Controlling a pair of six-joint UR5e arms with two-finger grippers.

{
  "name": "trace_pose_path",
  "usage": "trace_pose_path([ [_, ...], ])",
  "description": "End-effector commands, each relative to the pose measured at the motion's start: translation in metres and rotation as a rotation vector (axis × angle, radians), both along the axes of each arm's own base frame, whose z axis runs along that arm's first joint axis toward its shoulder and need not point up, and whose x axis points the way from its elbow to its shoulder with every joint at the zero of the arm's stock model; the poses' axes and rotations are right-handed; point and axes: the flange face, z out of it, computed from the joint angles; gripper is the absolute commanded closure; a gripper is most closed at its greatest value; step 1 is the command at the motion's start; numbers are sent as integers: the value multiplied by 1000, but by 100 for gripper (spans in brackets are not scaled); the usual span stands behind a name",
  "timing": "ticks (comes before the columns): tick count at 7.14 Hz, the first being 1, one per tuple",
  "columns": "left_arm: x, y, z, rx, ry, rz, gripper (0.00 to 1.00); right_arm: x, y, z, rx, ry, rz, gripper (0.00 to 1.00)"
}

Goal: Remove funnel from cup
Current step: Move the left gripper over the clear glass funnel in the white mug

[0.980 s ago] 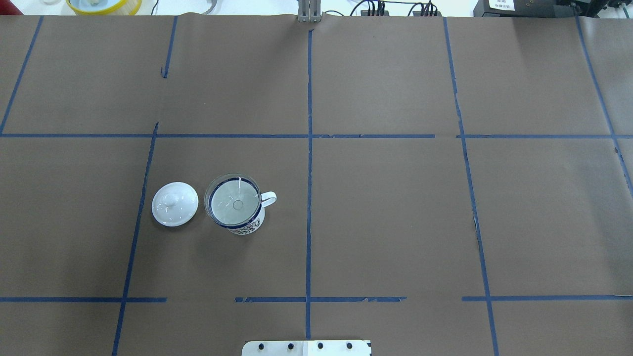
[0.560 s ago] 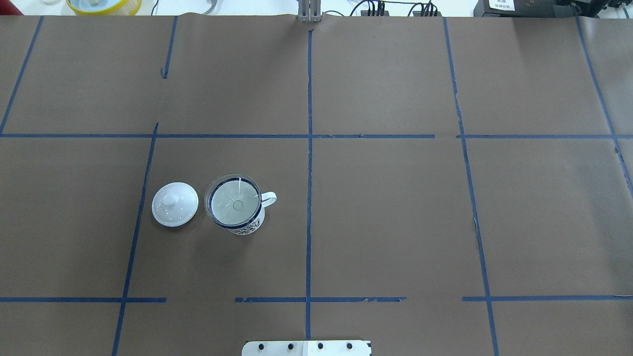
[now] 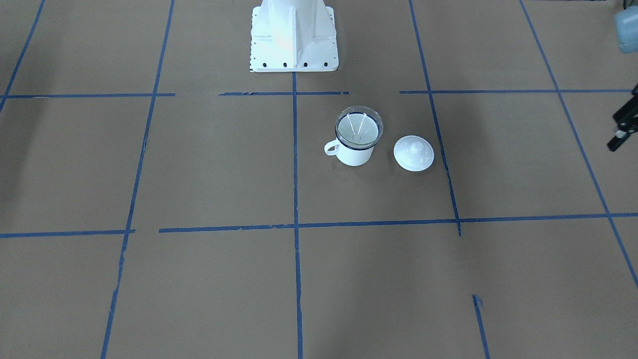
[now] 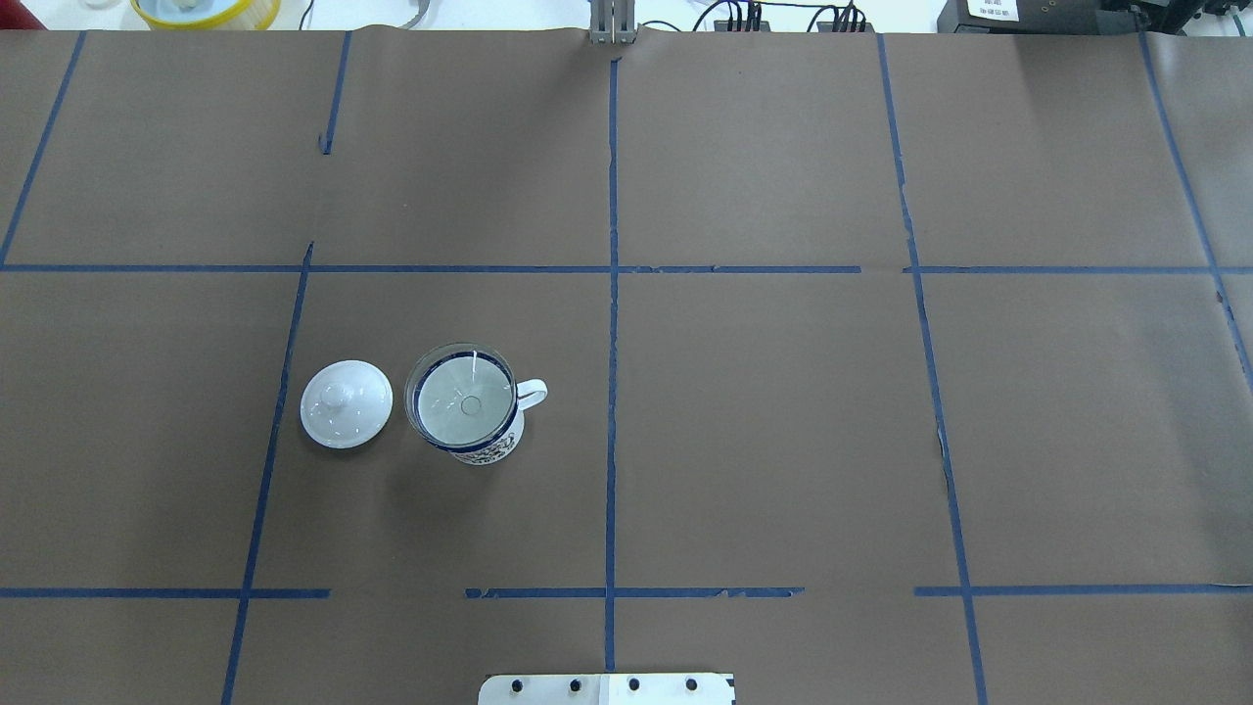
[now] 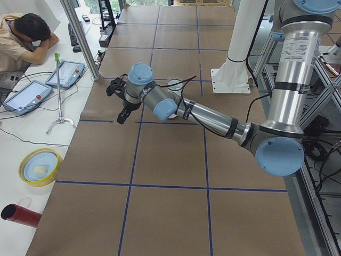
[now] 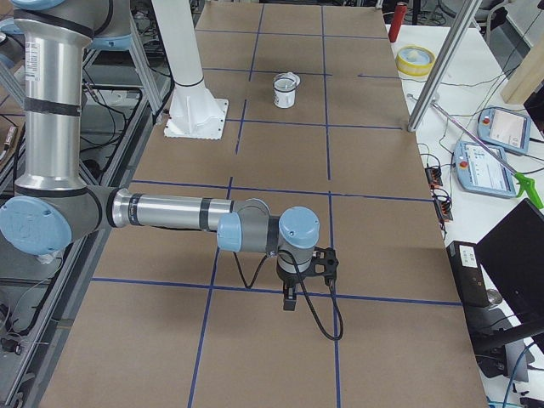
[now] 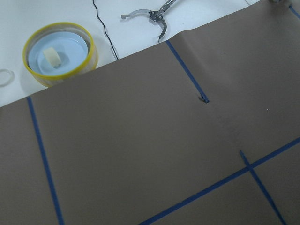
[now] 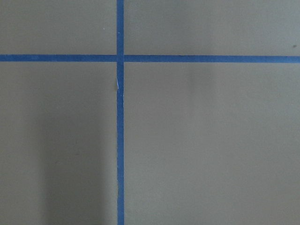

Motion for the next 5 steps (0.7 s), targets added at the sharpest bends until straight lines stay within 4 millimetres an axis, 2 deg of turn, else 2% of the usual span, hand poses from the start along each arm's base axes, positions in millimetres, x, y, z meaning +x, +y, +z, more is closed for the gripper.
trace_pose_path([
  [1, 105, 28, -56, -165, 110, -51, 0, 0, 0, 0, 0, 0, 0, 0],
  [3, 230, 55, -140, -445, 212, -77, 0, 0, 0, 0, 0, 0, 0, 0],
  [4, 286, 64, -201, -499, 154, -118, 0, 0, 0, 0, 0, 0, 0, 0],
  [5, 329, 87, -241, -580, 139, -113, 0, 0, 0, 0, 0, 0, 0, 0],
])
